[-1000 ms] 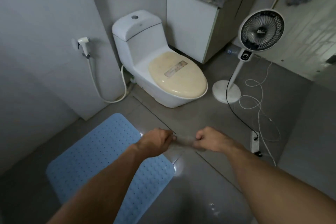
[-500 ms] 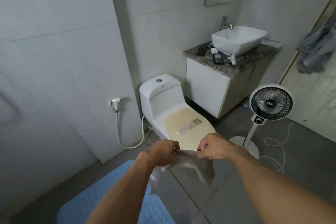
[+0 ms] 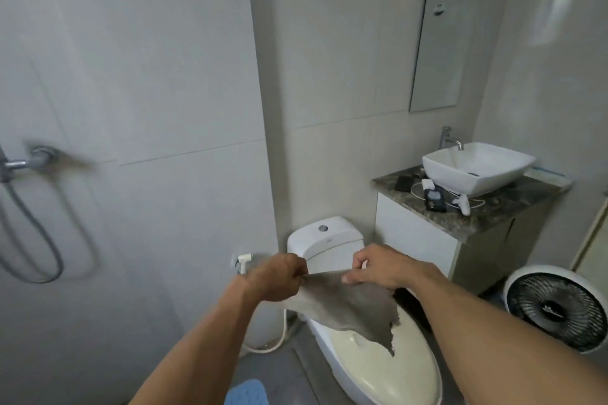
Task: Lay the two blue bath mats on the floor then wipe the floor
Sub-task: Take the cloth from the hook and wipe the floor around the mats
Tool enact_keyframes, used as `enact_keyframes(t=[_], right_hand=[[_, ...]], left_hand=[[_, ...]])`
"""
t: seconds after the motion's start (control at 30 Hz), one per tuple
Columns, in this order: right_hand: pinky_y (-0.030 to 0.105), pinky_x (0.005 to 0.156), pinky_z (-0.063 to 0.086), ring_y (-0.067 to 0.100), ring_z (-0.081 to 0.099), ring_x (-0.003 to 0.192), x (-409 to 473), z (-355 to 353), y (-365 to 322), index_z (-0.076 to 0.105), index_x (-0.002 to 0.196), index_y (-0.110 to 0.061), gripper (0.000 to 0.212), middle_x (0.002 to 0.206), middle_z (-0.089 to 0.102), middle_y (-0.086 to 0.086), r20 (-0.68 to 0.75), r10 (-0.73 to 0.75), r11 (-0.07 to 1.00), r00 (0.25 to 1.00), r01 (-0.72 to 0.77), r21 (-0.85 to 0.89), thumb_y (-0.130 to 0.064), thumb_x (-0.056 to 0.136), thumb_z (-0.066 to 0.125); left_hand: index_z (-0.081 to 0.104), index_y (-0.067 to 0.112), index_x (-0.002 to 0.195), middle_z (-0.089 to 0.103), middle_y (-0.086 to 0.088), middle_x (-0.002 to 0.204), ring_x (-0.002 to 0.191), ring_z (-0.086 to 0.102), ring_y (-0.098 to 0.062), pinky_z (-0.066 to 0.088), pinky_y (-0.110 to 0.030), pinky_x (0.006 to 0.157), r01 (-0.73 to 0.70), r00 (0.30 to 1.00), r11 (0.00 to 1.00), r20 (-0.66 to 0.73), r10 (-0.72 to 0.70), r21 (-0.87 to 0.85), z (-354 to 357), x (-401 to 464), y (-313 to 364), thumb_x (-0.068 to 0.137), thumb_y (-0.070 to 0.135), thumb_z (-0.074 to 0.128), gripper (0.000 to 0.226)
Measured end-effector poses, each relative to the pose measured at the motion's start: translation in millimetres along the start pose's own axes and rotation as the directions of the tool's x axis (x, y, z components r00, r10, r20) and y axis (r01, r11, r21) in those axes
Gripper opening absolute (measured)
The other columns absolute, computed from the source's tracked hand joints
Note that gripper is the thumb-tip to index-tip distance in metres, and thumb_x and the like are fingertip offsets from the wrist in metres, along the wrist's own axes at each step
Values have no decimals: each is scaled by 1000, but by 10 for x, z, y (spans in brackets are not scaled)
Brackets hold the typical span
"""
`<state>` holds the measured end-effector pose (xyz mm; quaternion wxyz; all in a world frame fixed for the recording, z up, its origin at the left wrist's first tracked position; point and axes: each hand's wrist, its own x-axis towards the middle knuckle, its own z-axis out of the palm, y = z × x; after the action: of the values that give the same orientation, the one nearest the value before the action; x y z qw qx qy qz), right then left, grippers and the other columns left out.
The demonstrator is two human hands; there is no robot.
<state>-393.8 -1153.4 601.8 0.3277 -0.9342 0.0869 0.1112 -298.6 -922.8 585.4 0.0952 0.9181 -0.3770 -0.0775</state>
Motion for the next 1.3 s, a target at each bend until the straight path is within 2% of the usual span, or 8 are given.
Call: enact_keyframes(t=[0.27,0.47,0.6,0.77,0.93,1.0,1.1,1.3], right_hand=[[26,52,48,14,55,56,1025,-245,-474,74,81,-17,42,66,61,-1,140,-253,966,957,243,84,-56,70,83],[18,54,44,7,55,61,1540,96,-1233,77,81,-17,22,71,69,-7,286,-494,869,821,466,165,-38,86,76],[22,69,50,9,63,69,1505,751,-1812,78,81,-19,12,78,76,1,368,-640,765,674,605,223,-29,86,77],[25,56,41,17,53,59,962,1611,-2529,70,94,-22,13,67,65,8,479,-752,624,453,724,293,-23,84,79],[25,55,33,16,44,58,15,2432,-3251,73,82,-28,9,65,55,6,588,-788,474,185,791,387,-21,86,77],[25,56,34,15,43,58,-403,2724,-3463,76,81,-31,15,61,50,4,630,-772,421,79,807,415,-19,89,73],[29,64,47,18,61,71,-1184,3137,-3733,80,86,-31,24,78,72,13,705,-706,351,-70,830,434,-16,96,64],[8,69,47,-2,65,84,-2902,3646,-4161,79,87,-43,46,90,75,-15,646,-706,89,-291,868,488,-9,96,50]], left_hand=[[71,16,98,72,-3,100,89,64,-20,51,-29,76,280,945,952,-138,-295,-121,-445,-119,-336,82,16,50,27],[70,10,102,72,-7,100,90,64,-22,41,-23,69,528,753,797,-272,-599,-292,-402,-757,-512,86,11,53,23],[70,15,103,72,-7,99,92,64,-24,46,-27,76,685,551,632,-310,-775,-361,-227,-1584,-534,84,13,56,24],[66,20,98,71,-2,88,81,63,-20,50,-27,74,769,253,393,-326,-911,-504,-31,-2711,-275,81,13,57,21],[55,27,86,65,0,82,72,56,-19,46,-27,64,799,-34,170,-325,-945,-577,151,-3922,222,81,13,54,14],[57,25,81,66,1,77,69,57,-20,46,-25,62,803,-121,101,-327,-937,-588,201,-4377,470,79,11,52,15],[68,25,86,67,2,80,77,61,-19,42,-22,65,843,-222,-8,-336,-915,-538,267,-5085,935,81,11,54,21],[67,36,108,61,-3,101,96,61,-27,47,-33,79,921,-369,-279,-377,-849,-274,434,-6248,1856,89,19,54,29]])
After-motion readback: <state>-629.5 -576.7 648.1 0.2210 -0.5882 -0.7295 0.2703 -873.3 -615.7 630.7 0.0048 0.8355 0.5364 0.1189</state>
